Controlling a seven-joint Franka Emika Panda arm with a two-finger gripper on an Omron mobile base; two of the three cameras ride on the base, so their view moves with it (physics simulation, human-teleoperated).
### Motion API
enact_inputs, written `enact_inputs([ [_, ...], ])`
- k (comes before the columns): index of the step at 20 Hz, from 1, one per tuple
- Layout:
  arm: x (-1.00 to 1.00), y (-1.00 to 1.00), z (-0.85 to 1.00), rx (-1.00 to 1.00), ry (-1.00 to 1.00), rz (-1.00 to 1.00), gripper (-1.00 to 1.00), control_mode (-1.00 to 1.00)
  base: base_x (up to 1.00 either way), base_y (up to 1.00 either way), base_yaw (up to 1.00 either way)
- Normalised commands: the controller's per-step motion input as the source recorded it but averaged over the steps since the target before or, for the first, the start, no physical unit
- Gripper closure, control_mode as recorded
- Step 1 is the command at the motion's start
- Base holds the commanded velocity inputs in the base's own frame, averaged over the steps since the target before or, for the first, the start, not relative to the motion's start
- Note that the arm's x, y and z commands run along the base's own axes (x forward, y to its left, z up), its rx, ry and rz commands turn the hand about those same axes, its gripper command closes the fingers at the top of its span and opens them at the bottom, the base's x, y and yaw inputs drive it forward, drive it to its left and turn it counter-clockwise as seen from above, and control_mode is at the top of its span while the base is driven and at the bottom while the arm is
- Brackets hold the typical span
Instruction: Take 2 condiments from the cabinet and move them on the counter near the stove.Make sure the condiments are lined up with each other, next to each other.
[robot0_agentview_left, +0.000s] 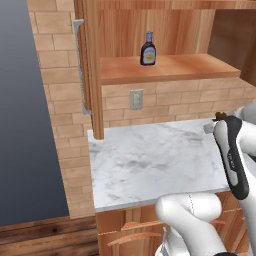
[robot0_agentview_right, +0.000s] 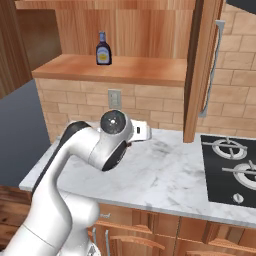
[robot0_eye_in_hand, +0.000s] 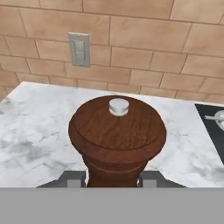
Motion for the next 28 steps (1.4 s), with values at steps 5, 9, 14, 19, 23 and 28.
enact_inputs([
  [5,0.00,-0.54,-0.37,0.00,0.00,0.00,1.00,-1.00,0.00,0.00,0.00],
  [9,0.00,-0.50,-0.35,0.00,0.00,0.00,1.00,-1.00,0.00,0.00,0.00],
  [14,0.00,-0.47,-0.33,0.00,0.00,0.00,1.00,-1.00,0.00,0.00,0.00],
  [19,0.04,-0.38,-0.33,-0.01,0.00,0.00,1.00,-1.00,0.00,0.00,0.00],
  [23,0.02,-0.41,-0.31,0.00,0.00,0.00,1.00,-1.00,0.00,0.00,0.00],
  [28,0.02,-0.44,-0.23,-0.01,0.00,0.00,1.00,-1.00,0.00,0.00,0.00],
])
